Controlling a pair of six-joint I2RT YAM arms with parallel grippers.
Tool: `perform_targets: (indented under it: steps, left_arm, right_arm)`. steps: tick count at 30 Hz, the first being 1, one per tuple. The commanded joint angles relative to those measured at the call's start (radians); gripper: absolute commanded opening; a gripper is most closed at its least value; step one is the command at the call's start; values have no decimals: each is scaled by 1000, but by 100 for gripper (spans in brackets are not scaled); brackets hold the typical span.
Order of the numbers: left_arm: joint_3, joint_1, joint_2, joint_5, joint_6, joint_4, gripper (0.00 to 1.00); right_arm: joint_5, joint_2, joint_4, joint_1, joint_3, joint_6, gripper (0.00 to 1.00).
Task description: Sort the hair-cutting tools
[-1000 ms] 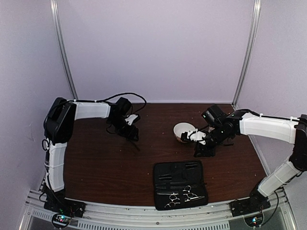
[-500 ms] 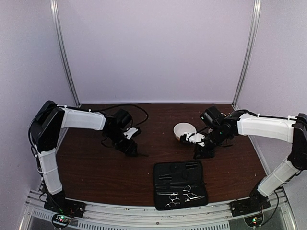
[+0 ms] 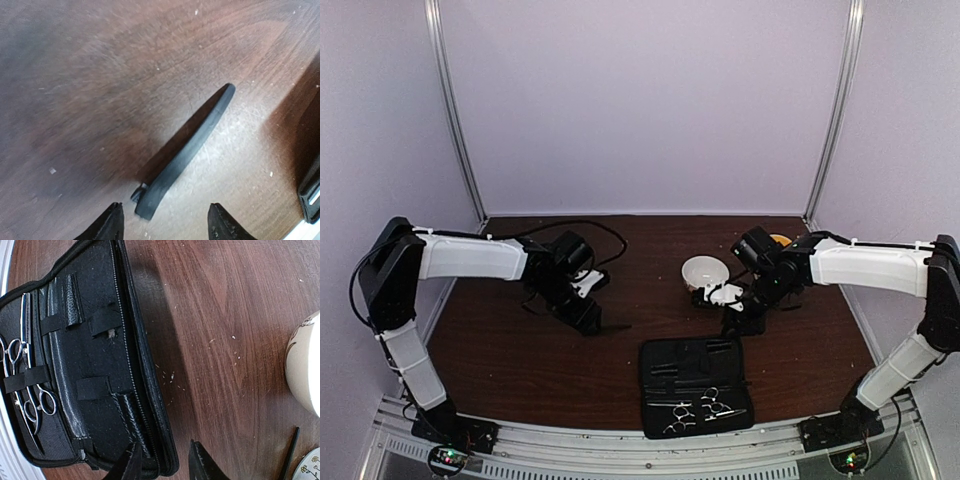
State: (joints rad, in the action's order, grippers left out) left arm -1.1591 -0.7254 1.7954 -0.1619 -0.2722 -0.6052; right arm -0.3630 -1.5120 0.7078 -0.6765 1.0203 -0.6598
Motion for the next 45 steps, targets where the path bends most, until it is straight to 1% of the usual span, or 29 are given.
perform_targets:
  steps: [1, 8, 11, 14, 17, 19, 22, 25, 31, 34, 37, 43, 45]
  left_arm:
    - [-52, 1, -32, 44, -3, -77, 58]
    - [-136, 20, 35, 78, 34, -195, 57]
    - [-155, 62, 55, 55, 17, -234, 53]
    - [-163, 96, 70, -66, 39, -244, 50]
    - [-176, 98, 78, -194, 56, -243, 50]
    - [-186, 99, 92, -238, 59, -243, 51]
    - [-200, 108, 121, -243, 57, -251, 50]
    - [-206, 129, 154, -225, 41, -267, 46]
    - [-206, 146, 178, -256, 38, -265, 41]
    - [-210, 146, 188, -286, 43, -263, 36]
    - [-212, 146, 201, -309, 49, -263, 29]
    - [-210, 146, 208, -330, 51, -263, 25]
    - [-211, 147, 210, -332, 51, -263, 21]
  right_arm:
    - [-2, -2, 14, -8, 8, -14, 33]
    - [1, -2, 16, -8, 4, -18, 33]
    - [2, -6, 20, -8, 6, -22, 33]
    - [0, -10, 27, -9, 6, -27, 33]
    - [3, -13, 30, -9, 5, -34, 33]
    - [3, -18, 33, -9, 9, -36, 33]
    - [2, -25, 38, -11, 9, -40, 33]
    - [3, -27, 42, -12, 9, -41, 33]
    - [4, -33, 46, -15, 10, -49, 33]
    - [4, -38, 48, -17, 12, -50, 33]
    - [7, -40, 50, -19, 12, -51, 33]
    - [10, -43, 52, -24, 13, -55, 33]
    - [11, -44, 53, -26, 14, -56, 33]
